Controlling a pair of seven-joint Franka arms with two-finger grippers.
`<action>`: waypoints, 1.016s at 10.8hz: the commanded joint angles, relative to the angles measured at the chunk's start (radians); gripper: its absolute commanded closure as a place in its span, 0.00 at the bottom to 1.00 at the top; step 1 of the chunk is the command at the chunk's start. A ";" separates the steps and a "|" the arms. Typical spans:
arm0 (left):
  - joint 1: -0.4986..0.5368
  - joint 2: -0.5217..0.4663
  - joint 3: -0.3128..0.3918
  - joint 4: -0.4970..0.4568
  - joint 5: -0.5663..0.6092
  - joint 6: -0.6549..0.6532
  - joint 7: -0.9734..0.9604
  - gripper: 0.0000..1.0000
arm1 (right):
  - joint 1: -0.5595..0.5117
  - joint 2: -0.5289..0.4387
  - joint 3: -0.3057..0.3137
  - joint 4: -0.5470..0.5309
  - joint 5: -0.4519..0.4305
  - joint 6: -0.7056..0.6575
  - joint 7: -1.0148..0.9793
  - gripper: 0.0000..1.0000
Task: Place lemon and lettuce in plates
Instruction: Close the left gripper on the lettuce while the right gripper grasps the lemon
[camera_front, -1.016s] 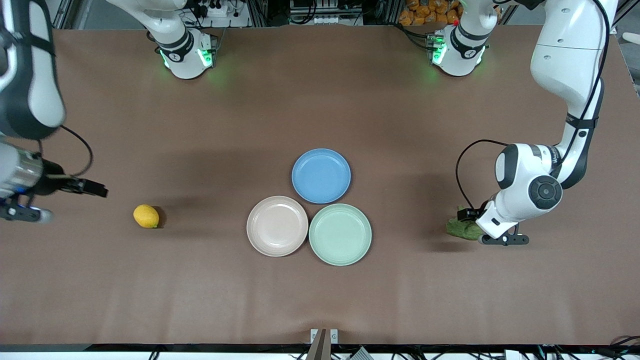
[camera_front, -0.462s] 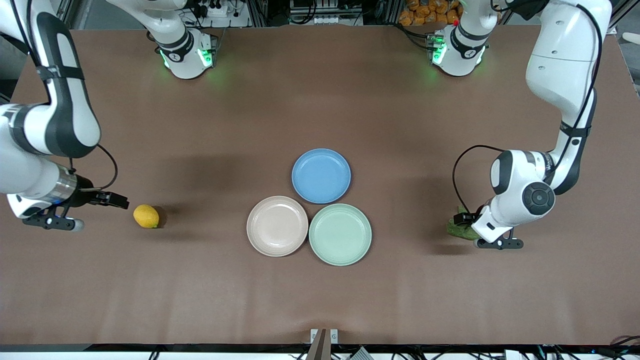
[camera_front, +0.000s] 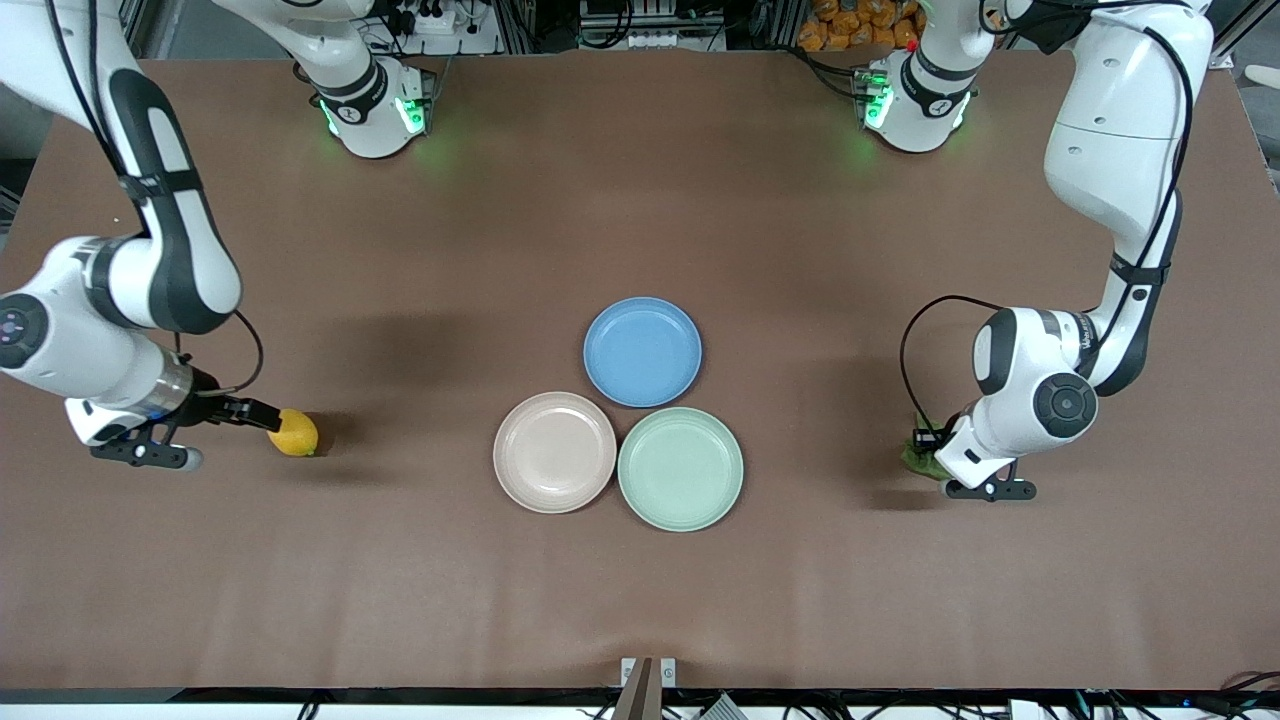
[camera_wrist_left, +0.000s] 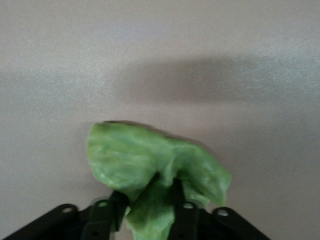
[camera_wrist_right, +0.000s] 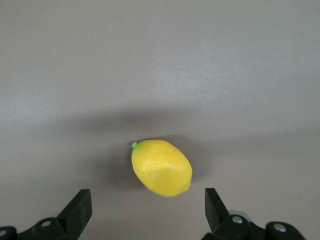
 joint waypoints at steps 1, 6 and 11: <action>-0.016 0.011 0.007 0.071 0.016 -0.004 0.003 1.00 | 0.003 0.050 0.001 -0.030 0.012 0.102 -0.020 0.00; -0.088 -0.091 0.005 0.073 0.018 -0.045 0.003 1.00 | -0.001 0.121 0.001 -0.032 0.012 0.162 -0.065 0.00; -0.111 -0.124 -0.117 0.099 0.005 -0.045 -0.081 1.00 | -0.027 0.170 0.002 -0.053 0.012 0.249 -0.129 0.00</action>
